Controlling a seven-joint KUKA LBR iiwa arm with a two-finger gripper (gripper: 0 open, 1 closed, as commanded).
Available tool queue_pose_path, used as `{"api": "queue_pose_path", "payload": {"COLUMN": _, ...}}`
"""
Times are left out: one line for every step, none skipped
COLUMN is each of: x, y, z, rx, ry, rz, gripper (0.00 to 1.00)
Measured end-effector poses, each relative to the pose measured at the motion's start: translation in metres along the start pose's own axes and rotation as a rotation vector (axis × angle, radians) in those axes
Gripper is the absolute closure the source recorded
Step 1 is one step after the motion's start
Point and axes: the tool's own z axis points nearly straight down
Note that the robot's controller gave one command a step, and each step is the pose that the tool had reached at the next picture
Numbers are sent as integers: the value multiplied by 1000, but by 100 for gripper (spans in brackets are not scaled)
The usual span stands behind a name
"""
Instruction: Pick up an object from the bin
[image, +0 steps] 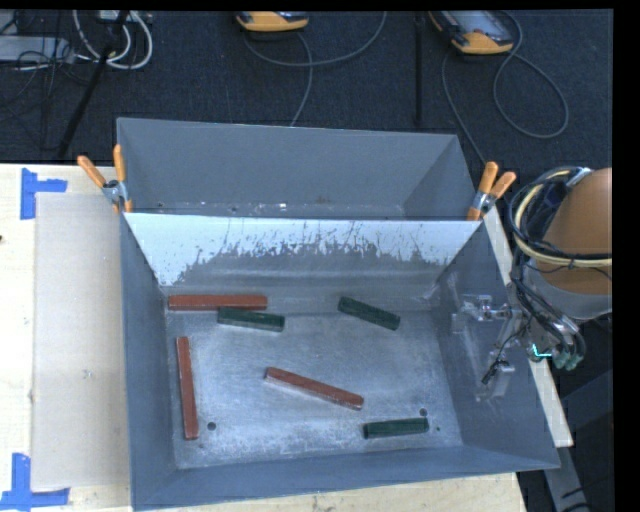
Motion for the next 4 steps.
{"api": "queue_pose_path", "payload": {"x": 38, "y": 86, "z": 125, "rx": 3, "ry": -16, "rz": -237, "gripper": 0}}
{"api": "queue_pose_path", "payload": {"x": 40, "y": 101, "z": 94, "rx": 3, "ry": -10, "rz": -429, "gripper": 0}}
{"api": "queue_pose_path", "payload": {"x": 42, "y": 91, "z": 94, "rx": 3, "ry": -9, "rz": -437, "gripper": 0}}
{"api": "queue_pose_path", "payload": {"x": 33, "y": 96, "z": 123, "rx": 6, "ry": -17, "rz": -509, "gripper": 0}}
